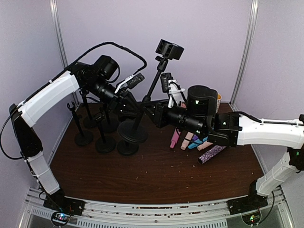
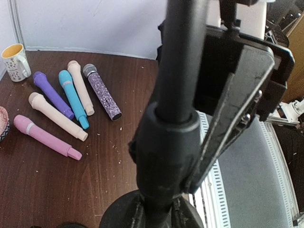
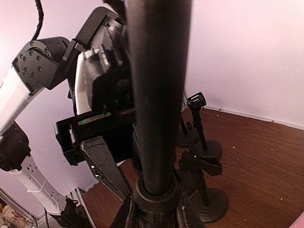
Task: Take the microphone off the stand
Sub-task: Pass from the right arm to the left
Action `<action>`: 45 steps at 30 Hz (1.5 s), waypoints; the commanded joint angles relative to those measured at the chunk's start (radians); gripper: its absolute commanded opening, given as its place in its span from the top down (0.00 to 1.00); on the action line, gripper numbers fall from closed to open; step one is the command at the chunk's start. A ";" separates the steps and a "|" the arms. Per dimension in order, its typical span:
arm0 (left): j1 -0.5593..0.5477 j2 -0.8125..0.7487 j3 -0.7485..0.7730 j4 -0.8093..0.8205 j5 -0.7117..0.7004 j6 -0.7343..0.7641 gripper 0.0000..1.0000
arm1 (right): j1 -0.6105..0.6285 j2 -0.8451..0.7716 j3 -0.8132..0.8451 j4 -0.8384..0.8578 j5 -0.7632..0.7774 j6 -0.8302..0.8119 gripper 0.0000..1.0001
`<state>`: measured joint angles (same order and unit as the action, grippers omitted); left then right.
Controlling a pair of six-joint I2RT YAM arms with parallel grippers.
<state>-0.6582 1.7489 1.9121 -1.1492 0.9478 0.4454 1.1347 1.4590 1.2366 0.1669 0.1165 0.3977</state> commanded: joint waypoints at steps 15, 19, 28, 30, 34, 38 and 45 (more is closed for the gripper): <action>-0.015 -0.025 -0.057 0.013 0.096 0.002 0.53 | -0.004 -0.038 0.045 0.122 -0.013 0.023 1.00; -0.015 -0.034 -0.066 0.015 0.102 0.005 0.76 | -0.004 -0.044 0.034 0.143 -0.010 0.033 1.00; -0.015 -0.051 -0.063 0.020 0.149 0.003 1.00 | -0.022 -0.062 0.002 0.224 -0.050 0.073 1.00; -0.015 -0.057 -0.045 0.005 0.177 0.011 1.00 | -0.042 -0.084 -0.043 0.288 -0.113 0.099 1.00; -0.015 -0.060 -0.014 -0.058 0.275 0.055 1.00 | -0.106 -0.096 -0.104 0.453 -0.359 0.183 1.00; -0.015 -0.061 -0.009 -0.086 0.346 0.077 1.00 | -0.121 -0.082 -0.100 0.551 -0.586 0.218 1.00; -0.015 -0.055 0.004 -0.086 0.427 0.067 1.00 | -0.122 -0.038 -0.062 0.644 -0.788 0.261 0.98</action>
<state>-0.6674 1.7161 1.8847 -1.2385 1.2610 0.4580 1.0145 1.4277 1.1198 0.5499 -0.4854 0.5766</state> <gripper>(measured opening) 0.150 0.216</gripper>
